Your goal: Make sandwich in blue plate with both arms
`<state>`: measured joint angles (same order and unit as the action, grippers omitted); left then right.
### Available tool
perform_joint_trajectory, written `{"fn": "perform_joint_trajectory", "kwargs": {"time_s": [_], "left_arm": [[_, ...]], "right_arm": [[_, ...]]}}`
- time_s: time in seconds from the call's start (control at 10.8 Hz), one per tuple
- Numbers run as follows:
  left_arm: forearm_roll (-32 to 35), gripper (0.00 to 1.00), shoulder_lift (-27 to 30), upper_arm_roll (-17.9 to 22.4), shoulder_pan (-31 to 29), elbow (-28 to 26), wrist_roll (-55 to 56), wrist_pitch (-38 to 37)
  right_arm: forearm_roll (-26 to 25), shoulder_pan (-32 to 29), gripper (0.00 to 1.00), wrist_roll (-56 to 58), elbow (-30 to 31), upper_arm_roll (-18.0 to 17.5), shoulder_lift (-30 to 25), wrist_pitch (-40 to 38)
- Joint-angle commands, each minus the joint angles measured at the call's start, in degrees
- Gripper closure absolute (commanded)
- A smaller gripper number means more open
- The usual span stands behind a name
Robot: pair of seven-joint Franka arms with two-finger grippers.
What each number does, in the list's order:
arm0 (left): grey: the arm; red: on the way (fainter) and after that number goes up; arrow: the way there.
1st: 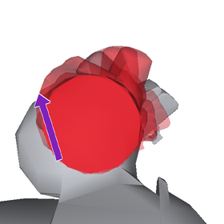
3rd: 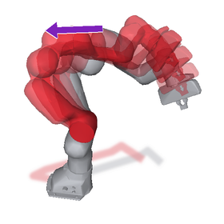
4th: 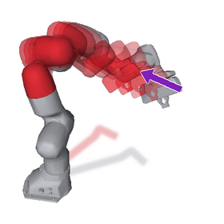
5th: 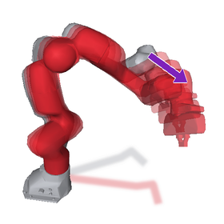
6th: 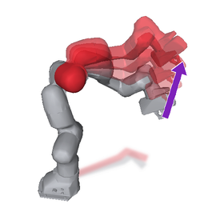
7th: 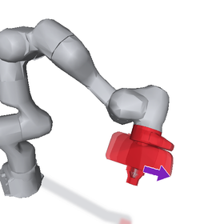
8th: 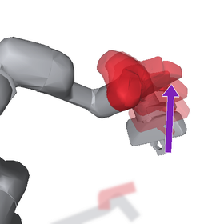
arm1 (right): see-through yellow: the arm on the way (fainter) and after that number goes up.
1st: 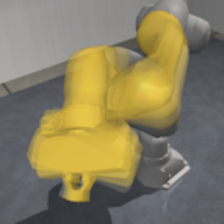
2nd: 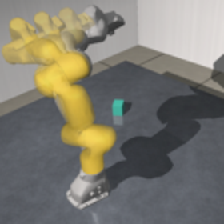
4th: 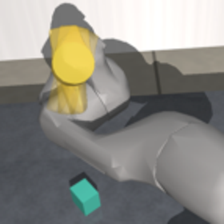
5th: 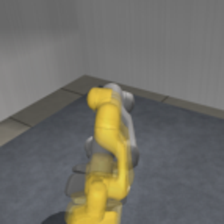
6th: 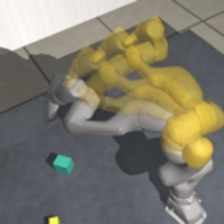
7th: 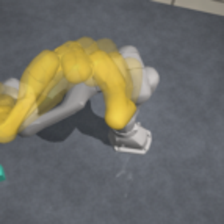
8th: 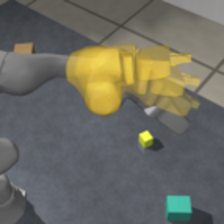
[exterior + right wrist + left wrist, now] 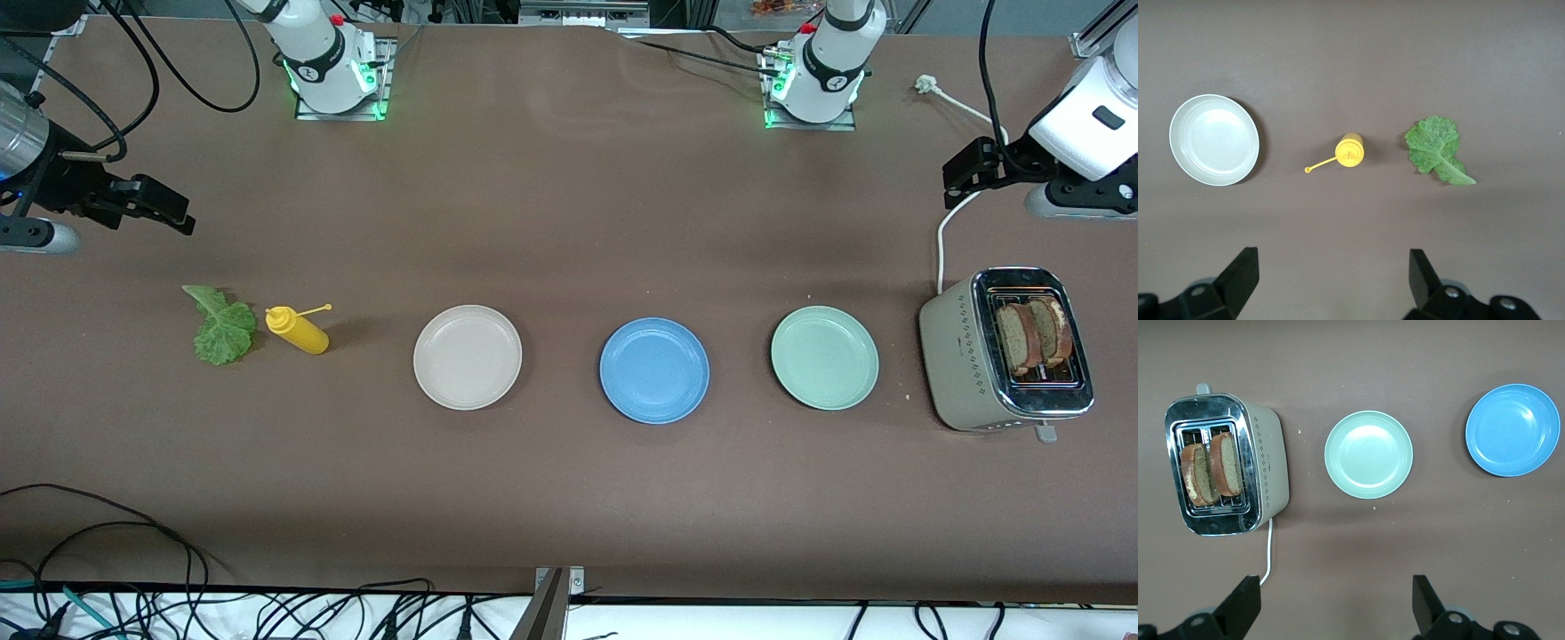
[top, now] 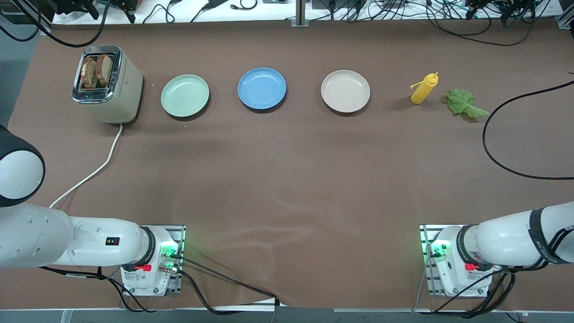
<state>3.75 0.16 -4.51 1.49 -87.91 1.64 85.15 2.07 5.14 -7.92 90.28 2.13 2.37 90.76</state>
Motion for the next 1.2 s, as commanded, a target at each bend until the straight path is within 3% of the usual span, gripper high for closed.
{"fn": "perform_joint_trajectory", "kwargs": {"time_s": [0.0, 1.11], "left_arm": [[-0.4, 0.0, -0.9, -0.5, -0.7, 1.9, -0.1, -0.5], [-0.5, 0.0, -0.9, -0.5, -0.7, 1.9, -0.1, -0.5]], "right_arm": [[0.8, 0.0, 0.0, -0.6, -0.1, -0.1, -0.1, -0.6], [0.0, 0.0, 0.0, 0.3, 0.0, -0.1, 0.6, -0.2]]}}
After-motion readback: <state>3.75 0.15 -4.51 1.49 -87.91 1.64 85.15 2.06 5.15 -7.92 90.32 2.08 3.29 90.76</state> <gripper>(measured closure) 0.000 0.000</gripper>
